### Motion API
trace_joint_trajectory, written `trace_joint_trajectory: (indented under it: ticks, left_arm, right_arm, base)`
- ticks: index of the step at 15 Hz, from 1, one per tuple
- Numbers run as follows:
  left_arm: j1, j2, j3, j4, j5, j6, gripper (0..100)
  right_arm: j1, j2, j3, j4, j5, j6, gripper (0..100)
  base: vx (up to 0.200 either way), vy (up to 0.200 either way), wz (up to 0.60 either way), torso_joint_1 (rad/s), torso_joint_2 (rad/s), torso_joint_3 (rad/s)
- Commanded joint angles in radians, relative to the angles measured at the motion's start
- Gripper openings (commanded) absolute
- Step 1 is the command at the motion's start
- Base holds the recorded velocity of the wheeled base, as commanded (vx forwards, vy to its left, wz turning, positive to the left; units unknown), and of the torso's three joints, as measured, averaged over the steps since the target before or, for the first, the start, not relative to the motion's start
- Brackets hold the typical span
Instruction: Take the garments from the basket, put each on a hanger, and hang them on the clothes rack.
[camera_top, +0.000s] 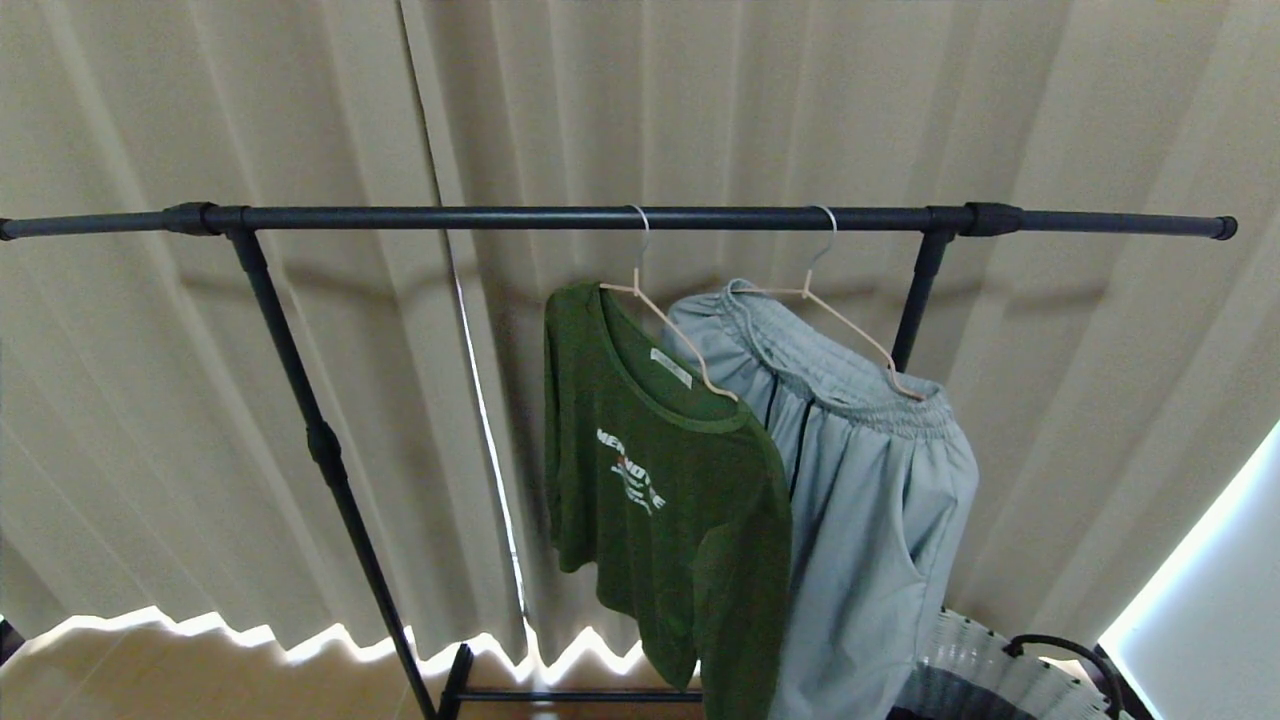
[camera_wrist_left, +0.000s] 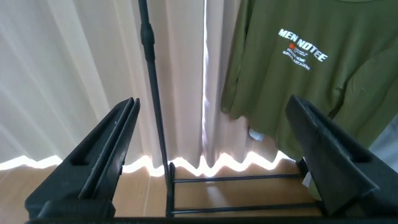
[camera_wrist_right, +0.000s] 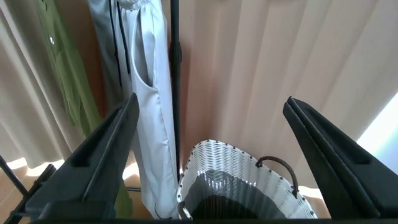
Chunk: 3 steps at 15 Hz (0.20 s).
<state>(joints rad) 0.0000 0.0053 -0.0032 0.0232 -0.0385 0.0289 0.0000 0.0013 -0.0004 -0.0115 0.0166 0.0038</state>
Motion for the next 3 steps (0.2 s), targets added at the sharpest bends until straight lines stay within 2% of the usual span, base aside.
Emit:
trace_joint_trajectory:
  ticks: [1, 3]
  left_arm:
    - [0.000, -0.001, 0.000, 0.000, 0.000, 0.000, 100]
    - [0.000, -0.001, 0.000, 0.000, 0.000, 0.000, 100]
  right_arm:
    - [0.000, -0.001, 0.000, -0.001, 0.000, -0.002, 100]
    - [0.000, -0.001, 0.000, -0.001, -0.001, 0.004, 100]
  base:
    - [0.000, 0.000, 0.00, 0.000, 0.00, 0.000]
    - [0.000, 0.000, 0.00, 0.000, 0.00, 0.000]
